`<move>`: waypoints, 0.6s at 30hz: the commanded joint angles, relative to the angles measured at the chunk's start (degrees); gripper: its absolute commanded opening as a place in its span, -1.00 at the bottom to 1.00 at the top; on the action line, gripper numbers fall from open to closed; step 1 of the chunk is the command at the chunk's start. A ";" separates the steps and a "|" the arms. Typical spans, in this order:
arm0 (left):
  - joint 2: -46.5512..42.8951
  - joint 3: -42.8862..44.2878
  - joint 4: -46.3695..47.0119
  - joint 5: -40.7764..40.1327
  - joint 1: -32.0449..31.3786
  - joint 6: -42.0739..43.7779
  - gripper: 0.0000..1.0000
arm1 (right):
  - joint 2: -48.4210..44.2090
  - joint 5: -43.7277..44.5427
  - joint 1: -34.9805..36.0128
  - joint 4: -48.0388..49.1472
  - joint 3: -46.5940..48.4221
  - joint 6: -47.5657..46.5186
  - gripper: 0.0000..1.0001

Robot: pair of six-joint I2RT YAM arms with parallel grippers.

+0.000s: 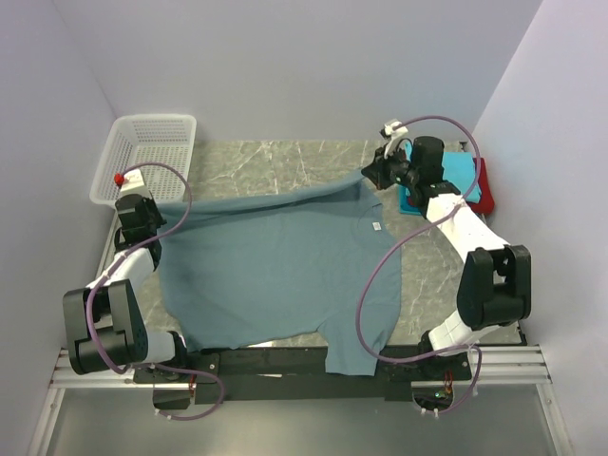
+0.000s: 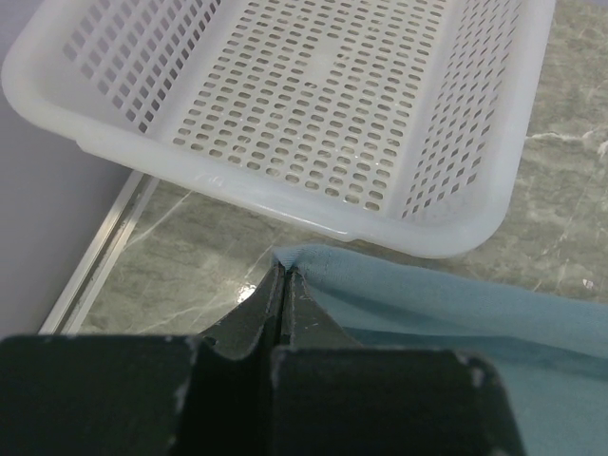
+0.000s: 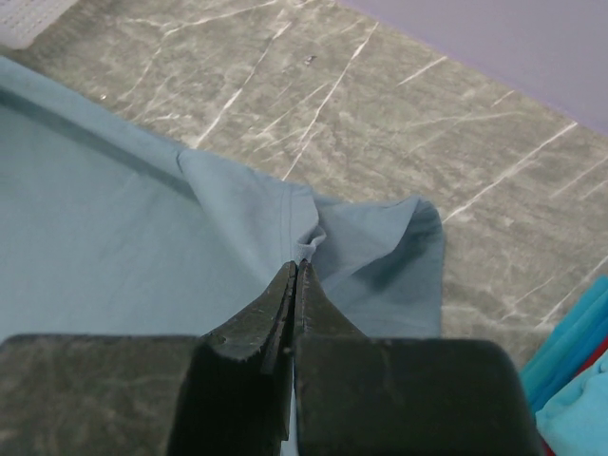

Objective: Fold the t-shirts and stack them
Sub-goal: Fold the tshirt

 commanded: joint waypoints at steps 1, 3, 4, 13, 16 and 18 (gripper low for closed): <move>-0.99 0.59 0.61 -1.61 0.28 0.88 -0.99 | -3.99 -0.87 -0.55 3.36 -1.58 -0.56 -1.00; -1.34 0.16 0.00 -1.52 0.19 1.32 -0.99 | -4.69 -0.96 -0.55 3.36 -2.29 -0.74 -1.00; -1.78 0.07 -0.62 -1.44 0.28 1.67 -0.99 | -4.78 -1.04 -0.55 3.28 -2.81 -0.91 -1.00; -2.66 -0.99 -3.25 1.02 0.28 4.49 -0.99 | -8.03 -1.48 -0.63 2.40 -6.42 -2.05 -1.00; -3.01 -0.90 -4.05 3.48 0.19 4.49 -0.99 | -8.83 -1.40 -0.55 2.05 -7.47 -2.67 -1.00; -3.10 -1.16 -4.22 3.75 0.28 6.33 -0.99 | -9.44 -1.48 -0.55 1.70 -8.00 -3.20 -1.00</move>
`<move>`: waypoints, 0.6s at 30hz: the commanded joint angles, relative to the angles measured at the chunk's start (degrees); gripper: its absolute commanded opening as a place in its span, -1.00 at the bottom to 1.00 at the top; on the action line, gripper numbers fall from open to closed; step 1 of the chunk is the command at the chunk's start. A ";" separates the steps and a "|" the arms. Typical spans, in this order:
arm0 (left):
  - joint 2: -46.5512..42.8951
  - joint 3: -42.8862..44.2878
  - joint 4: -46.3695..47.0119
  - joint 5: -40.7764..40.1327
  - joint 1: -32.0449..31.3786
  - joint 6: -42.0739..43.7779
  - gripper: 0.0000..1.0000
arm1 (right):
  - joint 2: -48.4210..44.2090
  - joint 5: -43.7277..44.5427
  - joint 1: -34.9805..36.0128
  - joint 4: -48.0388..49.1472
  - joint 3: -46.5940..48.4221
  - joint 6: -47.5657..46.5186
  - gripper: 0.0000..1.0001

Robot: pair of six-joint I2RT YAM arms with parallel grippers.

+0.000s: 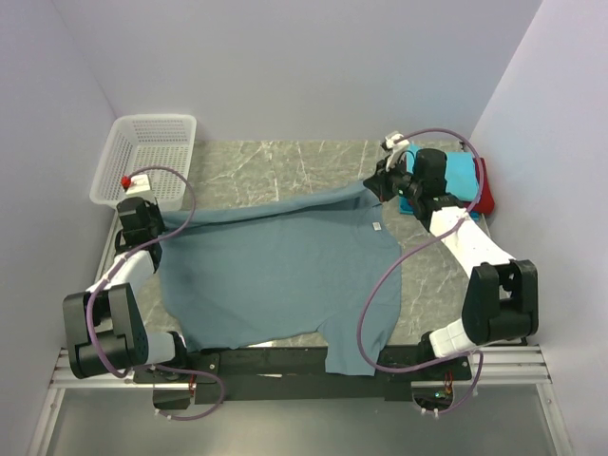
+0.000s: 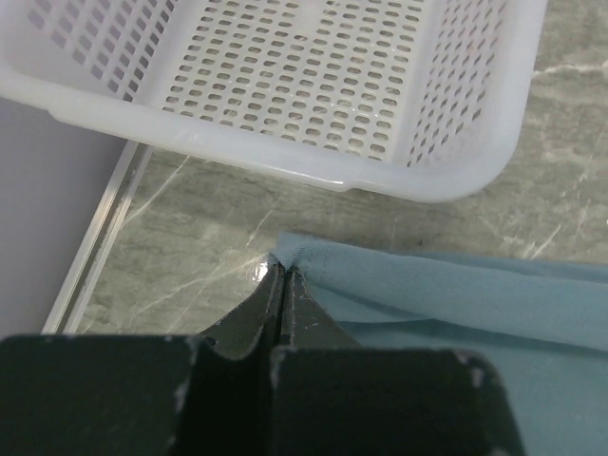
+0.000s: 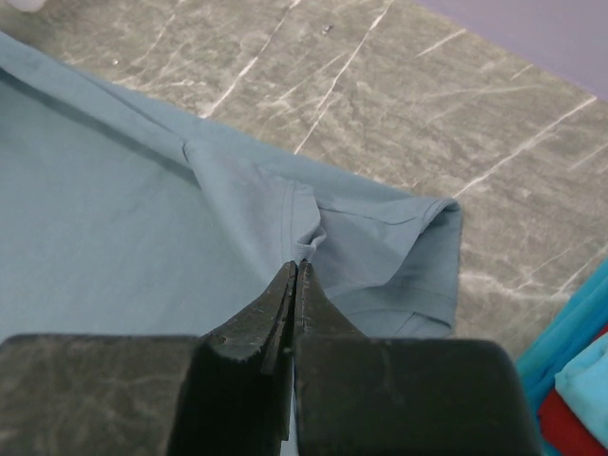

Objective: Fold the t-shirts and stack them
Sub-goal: Fold the tshirt

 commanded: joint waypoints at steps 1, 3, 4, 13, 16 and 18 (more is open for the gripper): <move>-1.75 -0.20 -0.27 2.35 0.28 2.79 -0.99 | -3.72 -0.70 -0.61 0.95 -1.16 -1.60 -1.00; -1.83 -0.55 -0.71 2.18 0.28 3.15 -0.99 | -4.07 -0.61 -0.52 0.60 -1.43 -1.78 -1.00; -1.83 -0.82 -0.80 2.26 0.28 3.32 -0.99 | -4.07 -0.61 -0.61 0.51 -1.69 -1.78 -1.00; -2.97 -1.26 -3.78 2.79 0.19 4.64 -0.99 | -4.68 0.18 -0.70 0.42 -3.10 -1.87 -1.00; -3.50 -1.17 -4.66 4.02 0.28 4.90 -0.99 | -4.60 0.53 -0.61 0.07 -3.36 -2.13 -1.00; -3.85 -1.08 -5.19 5.25 0.19 5.25 -0.99 | -4.51 0.71 -0.61 -0.10 -3.54 -2.22 -1.00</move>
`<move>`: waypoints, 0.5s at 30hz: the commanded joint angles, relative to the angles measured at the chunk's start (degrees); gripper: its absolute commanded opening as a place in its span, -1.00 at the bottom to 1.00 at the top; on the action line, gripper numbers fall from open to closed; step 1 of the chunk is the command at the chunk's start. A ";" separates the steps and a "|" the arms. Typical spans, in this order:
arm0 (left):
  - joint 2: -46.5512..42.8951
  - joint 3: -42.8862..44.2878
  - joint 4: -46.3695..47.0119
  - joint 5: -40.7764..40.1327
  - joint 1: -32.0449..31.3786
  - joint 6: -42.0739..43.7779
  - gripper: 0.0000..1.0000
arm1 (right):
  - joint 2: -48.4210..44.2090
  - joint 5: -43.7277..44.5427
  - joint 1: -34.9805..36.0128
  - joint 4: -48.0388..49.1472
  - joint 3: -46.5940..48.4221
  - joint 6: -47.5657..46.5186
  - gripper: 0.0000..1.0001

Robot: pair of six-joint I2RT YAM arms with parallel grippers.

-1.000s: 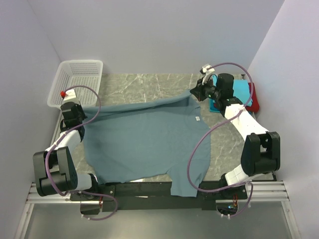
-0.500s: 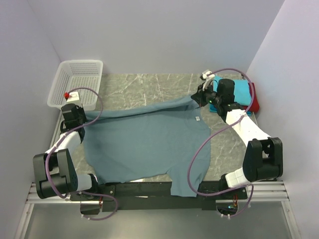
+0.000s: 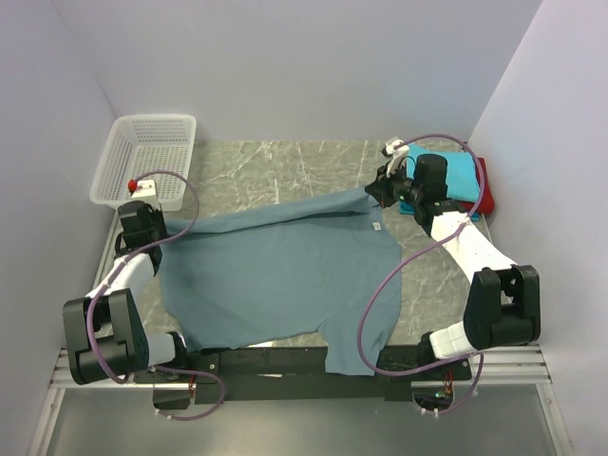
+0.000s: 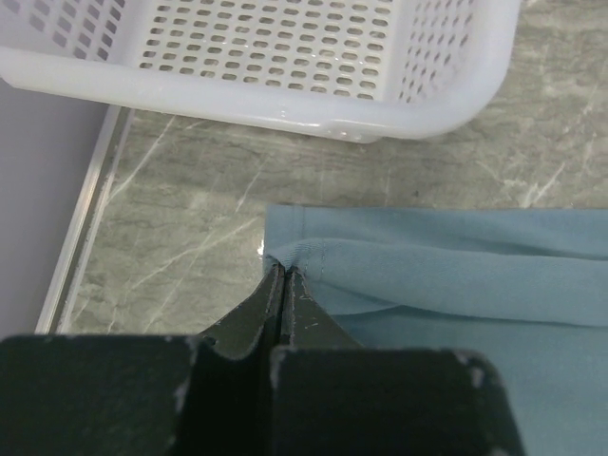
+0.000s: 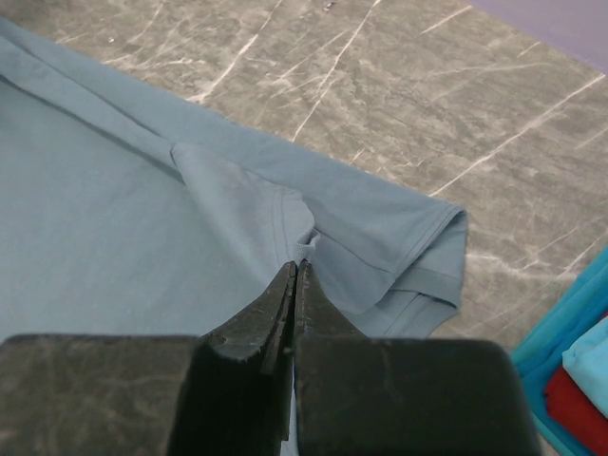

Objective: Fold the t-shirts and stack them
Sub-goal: Fold the tshirt

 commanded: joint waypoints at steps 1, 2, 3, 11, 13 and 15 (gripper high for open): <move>-2.37 -0.10 -1.02 2.78 0.28 1.78 -0.99 | -2.13 0.45 -0.33 0.90 -0.39 -0.91 -1.00; -2.46 -0.01 -1.45 2.78 0.19 2.13 -0.99 | -2.12 0.53 -0.33 0.55 -0.48 -1.08 -1.00; -2.54 -0.01 -1.81 3.74 0.19 2.39 -0.99 | -2.12 0.53 -0.42 0.46 -0.48 -1.17 -1.00; -4.65 -0.36 -3.83 8.05 0.19 4.07 -0.99 | -2.56 0.71 -0.33 -0.50 -1.09 -1.61 -1.00; -5.18 -0.45 -4.27 8.23 0.37 4.42 -0.99 | -3.00 0.71 -0.42 -0.51 -1.62 -1.79 -1.00; -5.62 -0.62 -4.97 8.85 0.28 4.86 -0.99 | -3.09 0.71 -0.42 -0.68 -1.97 -1.96 -1.00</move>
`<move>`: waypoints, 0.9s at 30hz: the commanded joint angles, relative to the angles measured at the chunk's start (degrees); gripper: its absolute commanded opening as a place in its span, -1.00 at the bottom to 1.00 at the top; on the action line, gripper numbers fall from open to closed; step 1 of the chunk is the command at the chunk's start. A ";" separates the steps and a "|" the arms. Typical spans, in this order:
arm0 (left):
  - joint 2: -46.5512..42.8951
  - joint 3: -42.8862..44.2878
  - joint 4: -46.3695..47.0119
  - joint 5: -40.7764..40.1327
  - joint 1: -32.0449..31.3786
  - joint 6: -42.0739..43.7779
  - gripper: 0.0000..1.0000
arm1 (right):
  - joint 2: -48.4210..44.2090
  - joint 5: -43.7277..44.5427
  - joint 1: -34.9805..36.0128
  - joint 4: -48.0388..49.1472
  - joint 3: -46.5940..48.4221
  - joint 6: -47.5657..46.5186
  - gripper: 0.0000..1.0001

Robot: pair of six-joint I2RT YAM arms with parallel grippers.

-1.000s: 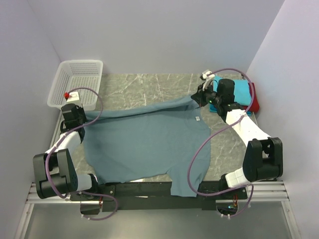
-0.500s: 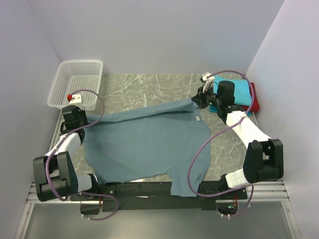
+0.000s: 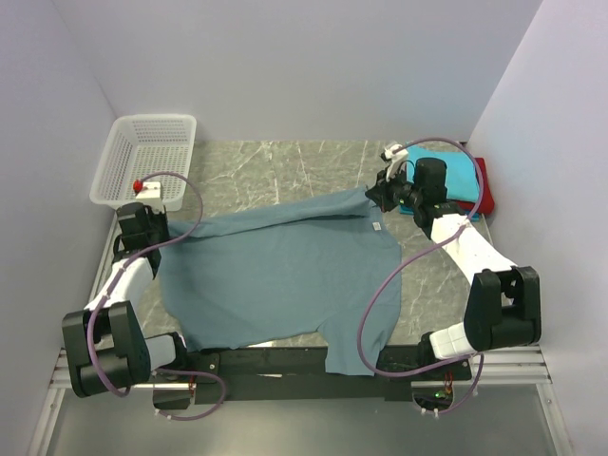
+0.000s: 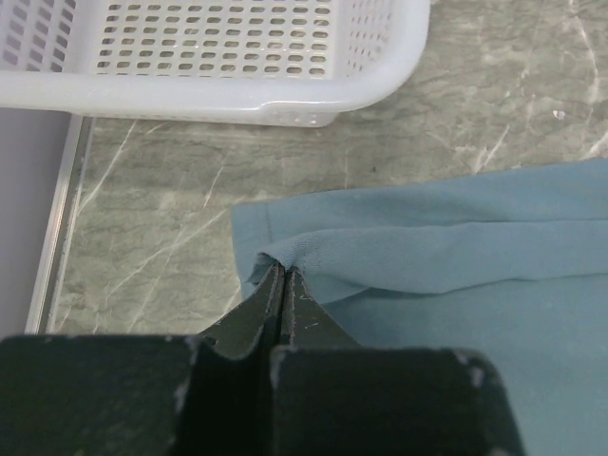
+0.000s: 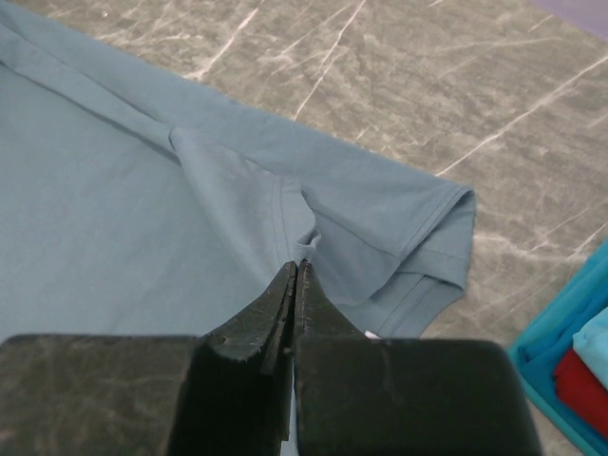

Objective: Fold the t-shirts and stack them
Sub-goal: Fold the tshirt

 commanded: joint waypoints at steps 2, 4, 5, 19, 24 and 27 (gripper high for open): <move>-2.15 -0.49 -0.91 3.10 0.24 2.28 -0.99 | -2.72 0.69 -0.42 -0.07 -0.79 -0.96 -1.00; -2.67 -0.58 -1.44 3.45 0.32 2.54 -0.99 | -2.81 1.22 -0.33 -0.16 -0.62 -1.13 -1.00; -2.85 -0.58 -1.70 3.45 0.41 2.63 -0.99 | -2.81 1.83 -0.42 -0.33 -0.70 -1.22 -1.00; -5.05 -1.11 -5.57 5.65 1.29 4.12 -0.99 | -1.14 3.24 -1.38 -0.69 0.26 -1.13 -1.00; -6.98 -1.29 -7.68 6.09 1.38 4.65 -0.95 | -0.18 3.50 -1.73 -1.83 0.61 -1.31 -1.00; -10.23 -1.55 -8.21 5.83 1.47 4.65 -0.71 | 0.44 3.59 -1.73 -2.09 0.79 -1.48 -1.00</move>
